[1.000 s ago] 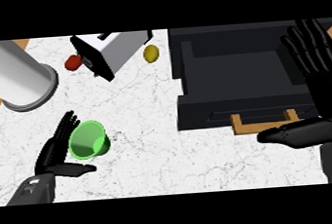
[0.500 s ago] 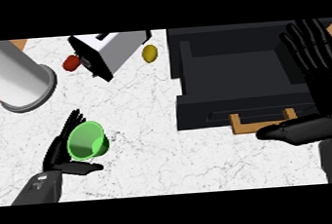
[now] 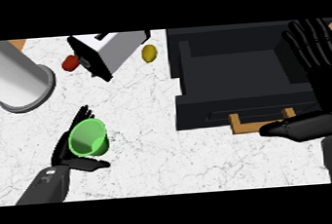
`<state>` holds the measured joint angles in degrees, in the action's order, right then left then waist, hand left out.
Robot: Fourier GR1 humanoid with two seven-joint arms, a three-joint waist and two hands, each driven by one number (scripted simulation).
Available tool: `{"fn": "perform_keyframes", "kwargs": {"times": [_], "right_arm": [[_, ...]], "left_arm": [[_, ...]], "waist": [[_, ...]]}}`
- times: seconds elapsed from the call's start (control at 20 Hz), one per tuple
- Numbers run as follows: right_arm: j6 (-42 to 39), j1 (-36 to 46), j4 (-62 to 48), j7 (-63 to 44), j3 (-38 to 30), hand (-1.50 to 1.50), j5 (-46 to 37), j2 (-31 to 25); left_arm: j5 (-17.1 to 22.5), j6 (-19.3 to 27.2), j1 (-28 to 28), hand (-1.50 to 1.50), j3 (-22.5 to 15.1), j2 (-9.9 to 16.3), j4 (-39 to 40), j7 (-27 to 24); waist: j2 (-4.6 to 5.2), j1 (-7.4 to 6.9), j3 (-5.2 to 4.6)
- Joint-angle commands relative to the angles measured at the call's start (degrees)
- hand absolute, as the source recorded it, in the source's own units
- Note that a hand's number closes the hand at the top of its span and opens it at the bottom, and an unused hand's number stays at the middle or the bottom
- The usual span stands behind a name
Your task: Pick up the cup, place it into the drawer and close the drawer
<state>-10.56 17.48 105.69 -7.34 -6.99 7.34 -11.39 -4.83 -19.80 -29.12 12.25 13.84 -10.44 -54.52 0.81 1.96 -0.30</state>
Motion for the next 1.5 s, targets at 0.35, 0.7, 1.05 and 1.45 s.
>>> {"fn": "perform_keyframes", "kwargs": {"times": [0.35, 0.7, 1.05, 1.45], "right_arm": [[-0.65, -2.38, 2.17, 0.11, -0.1, -1.5, -0.15, -0.49], [-1.62, -0.44, -0.72, 0.75, -2.99, -1.5, 2.21, -1.88], [-0.56, -1.53, 2.24, -2.03, -2.18, -1.5, 1.65, -1.54], [0.36, -3.68, 1.34, 0.62, -1.61, -1.5, -0.52, -0.01]], "left_arm": [[-0.6, 6.74, 1.47, 1.5, 0.25, -3.16, -4.9, -14.22], [5.29, 10.83, 0.15, 1.5, 6.65, -5.51, -6.87, -16.28], [7.78, 9.78, -2.78, 1.5, 8.51, -7.57, -9.93, -15.46], [7.5, 9.48, -8.95, 1.5, 3.25, -8.94, -23.02, -0.5]], "waist": [[-0.19, -0.11, 0.05], [-0.2, -0.73, 0.11], [-0.58, -1.03, 0.19], [-1.19, -2.47, 0.36]]}}
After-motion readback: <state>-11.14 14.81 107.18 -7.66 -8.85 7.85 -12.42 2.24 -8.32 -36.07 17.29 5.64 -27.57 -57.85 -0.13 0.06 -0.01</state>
